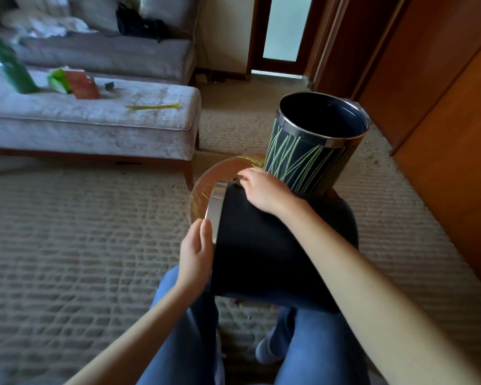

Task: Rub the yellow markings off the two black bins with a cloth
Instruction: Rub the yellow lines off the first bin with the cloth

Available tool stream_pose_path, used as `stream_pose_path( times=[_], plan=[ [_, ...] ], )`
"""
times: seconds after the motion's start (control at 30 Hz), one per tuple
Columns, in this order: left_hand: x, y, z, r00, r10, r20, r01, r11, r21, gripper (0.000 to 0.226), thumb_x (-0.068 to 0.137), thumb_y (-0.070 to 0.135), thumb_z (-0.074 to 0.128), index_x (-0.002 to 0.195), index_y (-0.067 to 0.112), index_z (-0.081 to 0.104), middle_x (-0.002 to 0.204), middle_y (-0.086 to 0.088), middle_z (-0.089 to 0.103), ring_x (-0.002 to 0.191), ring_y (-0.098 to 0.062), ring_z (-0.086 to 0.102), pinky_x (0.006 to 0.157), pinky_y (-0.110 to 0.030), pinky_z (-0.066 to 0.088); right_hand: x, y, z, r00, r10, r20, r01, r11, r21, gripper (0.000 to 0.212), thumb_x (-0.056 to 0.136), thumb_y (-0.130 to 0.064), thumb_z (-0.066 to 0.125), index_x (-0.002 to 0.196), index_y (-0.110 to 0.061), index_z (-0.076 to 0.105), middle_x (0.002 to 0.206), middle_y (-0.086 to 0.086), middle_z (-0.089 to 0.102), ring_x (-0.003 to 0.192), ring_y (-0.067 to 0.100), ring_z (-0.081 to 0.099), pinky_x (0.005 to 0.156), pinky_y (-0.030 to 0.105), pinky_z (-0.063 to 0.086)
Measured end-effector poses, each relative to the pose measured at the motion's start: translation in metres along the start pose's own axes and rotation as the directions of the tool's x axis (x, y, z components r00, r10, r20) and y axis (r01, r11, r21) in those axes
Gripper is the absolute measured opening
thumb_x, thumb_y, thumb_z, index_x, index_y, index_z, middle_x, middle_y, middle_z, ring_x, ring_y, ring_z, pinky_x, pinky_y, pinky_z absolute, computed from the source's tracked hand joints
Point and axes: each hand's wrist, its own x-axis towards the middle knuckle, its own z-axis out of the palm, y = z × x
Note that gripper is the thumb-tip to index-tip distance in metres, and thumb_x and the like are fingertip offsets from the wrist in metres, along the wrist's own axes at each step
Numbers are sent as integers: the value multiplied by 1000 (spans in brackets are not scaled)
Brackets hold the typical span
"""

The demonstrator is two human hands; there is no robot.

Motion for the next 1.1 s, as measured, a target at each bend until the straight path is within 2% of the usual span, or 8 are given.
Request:
stream_pose_path(
  times=[0.13,0.4,0.6,0.7,0.8,0.87,0.93,1.1],
  plan=[
    [-5,-6,-3,999,-34,40,38,994,-101,40,96,58,37,74,25,46,65,-4,40,57,-20,37,54,-36,33,3,2,-4,995,82,50,-84,995,51,38,107,-24,36,141,-13,50,143,9,52,126,29,51,103,41,43],
    [9,6,1,999,-4,38,8,993,-115,31,99,43,38,78,32,56,69,8,53,63,-13,47,64,-35,42,-118,-16,62,878,-393,-273,332,911,-244,51,95,-7,38,145,-12,48,153,7,44,143,27,37,123,42,21],
    [15,10,-5,984,-122,128,136,984,-113,44,106,31,39,63,29,50,56,11,41,55,-12,34,52,-34,31,-150,77,28,818,-40,-573,-78,981,-179,47,93,-15,41,137,-7,57,144,10,53,137,33,44,116,53,30],
    [48,32,-5,956,-202,211,215,976,-41,44,104,19,40,61,22,44,49,9,40,46,-9,36,48,-29,30,-163,91,28,771,-4,-636,-117,982,-148,46,94,-15,41,137,-6,57,145,11,53,137,34,45,115,50,33],
    [105,41,12,883,-433,183,432,901,47,52,105,37,41,59,13,50,40,2,37,36,-13,34,43,-28,26,-172,85,40,741,-11,-672,-103,986,-130,45,96,-11,43,139,-4,54,146,12,51,140,33,41,116,50,32],
    [130,39,25,829,-518,213,520,853,51,38,103,33,48,88,5,70,52,-1,47,47,-15,41,48,-28,29,-178,82,44,741,-25,-671,-101,984,-149,47,95,-8,46,141,-3,52,148,12,48,142,33,38,115,53,34],
    [137,33,31,838,-500,220,489,866,104,32,102,29,48,112,8,70,65,-4,53,53,-15,47,49,-28,34,-181,84,45,743,-54,-667,-99,977,-189,47,95,-7,49,142,-3,50,149,13,47,143,33,37,113,54,35],
    [104,37,22,954,-290,81,270,943,197,45,107,33,36,91,3,65,59,-3,51,53,-16,48,61,-31,39,-162,95,43,692,-5,-722,-128,983,-130,42,98,-10,45,138,-1,53,146,15,51,140,36,40,116,52,31]
  ],
)
